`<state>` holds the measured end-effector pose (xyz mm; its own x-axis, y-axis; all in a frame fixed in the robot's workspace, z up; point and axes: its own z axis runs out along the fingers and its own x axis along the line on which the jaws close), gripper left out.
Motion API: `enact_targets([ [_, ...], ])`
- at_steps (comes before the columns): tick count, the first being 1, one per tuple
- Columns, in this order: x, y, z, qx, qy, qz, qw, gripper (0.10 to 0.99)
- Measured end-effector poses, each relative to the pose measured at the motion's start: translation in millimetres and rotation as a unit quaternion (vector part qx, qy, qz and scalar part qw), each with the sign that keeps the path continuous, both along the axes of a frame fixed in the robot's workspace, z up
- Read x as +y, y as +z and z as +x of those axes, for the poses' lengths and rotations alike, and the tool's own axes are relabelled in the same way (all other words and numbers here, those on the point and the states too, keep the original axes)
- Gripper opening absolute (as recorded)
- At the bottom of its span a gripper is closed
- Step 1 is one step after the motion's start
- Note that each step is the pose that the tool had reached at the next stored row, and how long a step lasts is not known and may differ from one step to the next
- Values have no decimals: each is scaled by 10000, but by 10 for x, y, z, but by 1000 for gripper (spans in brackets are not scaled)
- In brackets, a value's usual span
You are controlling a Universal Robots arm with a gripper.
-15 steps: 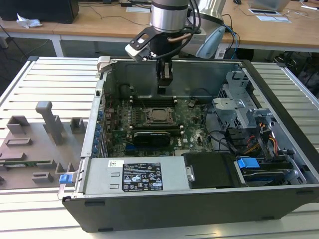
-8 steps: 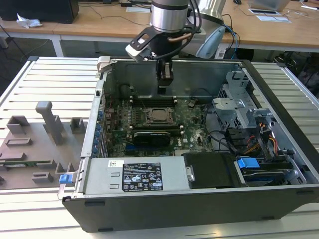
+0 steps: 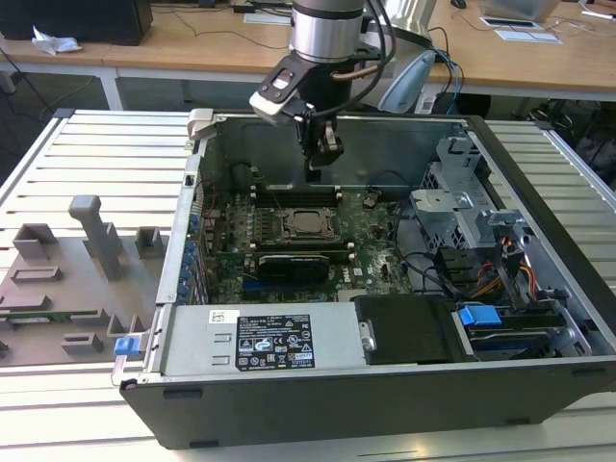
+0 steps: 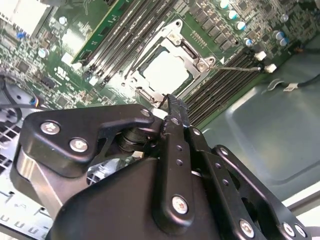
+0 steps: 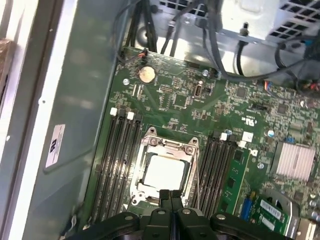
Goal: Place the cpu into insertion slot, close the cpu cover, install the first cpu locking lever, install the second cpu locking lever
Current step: 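Install the first cpu locking lever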
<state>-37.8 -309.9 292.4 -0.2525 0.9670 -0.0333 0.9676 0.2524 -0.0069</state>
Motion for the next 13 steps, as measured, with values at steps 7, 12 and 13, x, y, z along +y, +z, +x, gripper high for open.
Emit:
enact_targets([
  [7,0,0,0,0,487,0,9988,106],
  [12,0,0,0,0,797,0,9968,106],
  [13,0,0,0,0,845,0,9964,106],
])
